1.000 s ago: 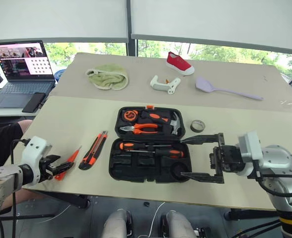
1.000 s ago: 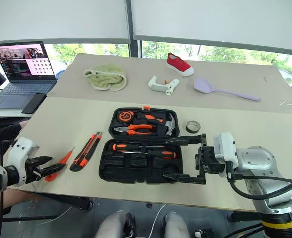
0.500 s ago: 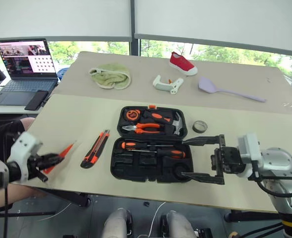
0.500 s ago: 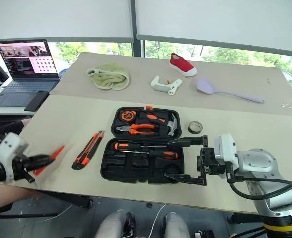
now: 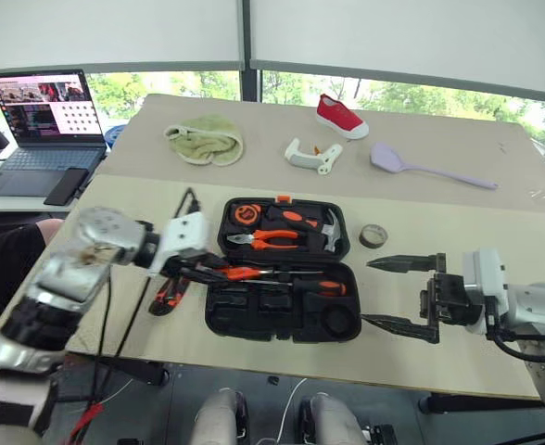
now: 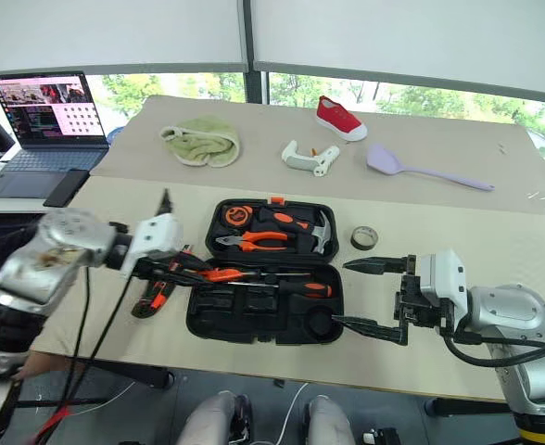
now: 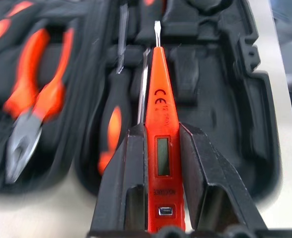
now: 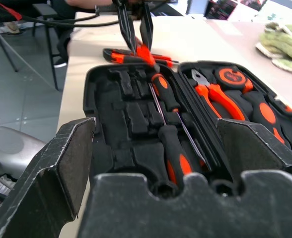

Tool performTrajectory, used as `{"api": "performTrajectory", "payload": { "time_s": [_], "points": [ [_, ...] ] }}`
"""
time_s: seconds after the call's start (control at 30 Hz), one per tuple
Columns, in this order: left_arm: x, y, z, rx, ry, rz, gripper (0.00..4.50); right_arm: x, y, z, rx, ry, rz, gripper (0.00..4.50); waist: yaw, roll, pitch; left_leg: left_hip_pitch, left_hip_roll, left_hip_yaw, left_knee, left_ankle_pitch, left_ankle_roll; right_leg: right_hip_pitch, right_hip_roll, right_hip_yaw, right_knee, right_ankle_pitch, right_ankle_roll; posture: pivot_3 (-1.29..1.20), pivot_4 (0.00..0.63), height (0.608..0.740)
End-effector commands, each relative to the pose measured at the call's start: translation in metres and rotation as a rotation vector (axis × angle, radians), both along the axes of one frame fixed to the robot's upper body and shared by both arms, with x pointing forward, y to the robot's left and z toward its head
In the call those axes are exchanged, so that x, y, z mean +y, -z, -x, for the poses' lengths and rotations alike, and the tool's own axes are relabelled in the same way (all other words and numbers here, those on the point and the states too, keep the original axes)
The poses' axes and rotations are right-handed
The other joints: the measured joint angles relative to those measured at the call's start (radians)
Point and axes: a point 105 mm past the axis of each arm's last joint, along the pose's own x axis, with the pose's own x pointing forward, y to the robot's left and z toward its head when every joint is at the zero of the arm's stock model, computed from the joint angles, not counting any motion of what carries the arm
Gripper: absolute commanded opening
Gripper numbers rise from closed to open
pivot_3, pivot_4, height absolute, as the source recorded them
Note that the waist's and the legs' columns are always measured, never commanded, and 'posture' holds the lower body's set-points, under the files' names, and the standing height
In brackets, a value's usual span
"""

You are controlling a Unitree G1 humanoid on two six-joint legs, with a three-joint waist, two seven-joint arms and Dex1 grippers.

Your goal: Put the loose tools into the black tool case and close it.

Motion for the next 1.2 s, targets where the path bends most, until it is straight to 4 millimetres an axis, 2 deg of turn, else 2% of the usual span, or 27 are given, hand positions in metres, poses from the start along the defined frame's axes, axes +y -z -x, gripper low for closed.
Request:
{"api": "performTrajectory", "payload": {
  "time_s": [0.03,0.4,0.63,0.87,0.93,1.03,1.2],
  "points": [
    [-0.004,0.010,-0.008,-0.044,-0.002,-0.067,0.46,0.001,-0.009,0.006,-0.041,0.023,-0.005,4.50,0.000,0.000,0.000,0.000,0.000,0.000,0.000,0.000,0.000,0.000,0.000,0.000,0.000,0.000,0.000,0.00,0.150,0.736],
    [-0.025,0.030,0.002,0.008,0.010,-0.108,0.46,0.000,-0.004,0.011,-0.025,0.070,-0.001,4.50,0.003,0.000,0.000,0.000,0.001,0.000,0.002,0.000,0.001,0.000,0.000,0.002,0.001,0.000,0.000,0.00,0.150,0.736],
    [-0.021,0.040,0.001,-0.008,-0.016,-0.180,0.46,0.002,-0.003,0.011,-0.024,0.075,-0.006,4.50,0.003,0.000,0.000,0.000,0.001,-0.001,0.003,0.000,0.001,0.001,0.001,0.002,0.001,0.000,0.000,0.00,0.150,0.736],
    [-0.016,0.037,0.001,-0.009,-0.029,-0.190,0.46,0.003,-0.003,0.010,-0.022,0.071,-0.015,4.50,0.001,0.000,0.000,0.002,0.002,-0.001,0.003,0.000,0.001,0.001,0.001,0.003,0.002,0.000,0.000,0.00,0.150,0.736],
    [-0.021,0.032,0.003,-0.010,-0.024,-0.139,1.47,0.003,-0.002,0.010,-0.022,0.070,-0.016,4.50,0.001,0.000,0.000,0.002,0.002,-0.001,0.003,0.000,0.001,0.001,0.001,0.003,0.002,0.000,0.000,0.00,0.150,0.736],
    [-0.040,0.008,0.007,-0.041,0.025,0.041,2.42,0.003,-0.001,0.010,-0.017,0.069,-0.018,4.50,0.002,0.000,0.000,0.002,0.002,-0.001,0.003,0.000,0.001,0.001,0.001,0.004,0.003,0.000,0.000,0.00,0.150,0.736],
    [-0.039,-0.013,0.016,-0.055,0.054,0.128,2.42,0.001,0.000,0.011,-0.009,0.070,-0.013,4.50,0.002,-0.001,0.000,0.000,0.002,-0.001,0.007,-0.001,0.001,0.001,0.001,0.005,0.005,0.000,0.001,0.00,0.150,0.736]
  ]
}}
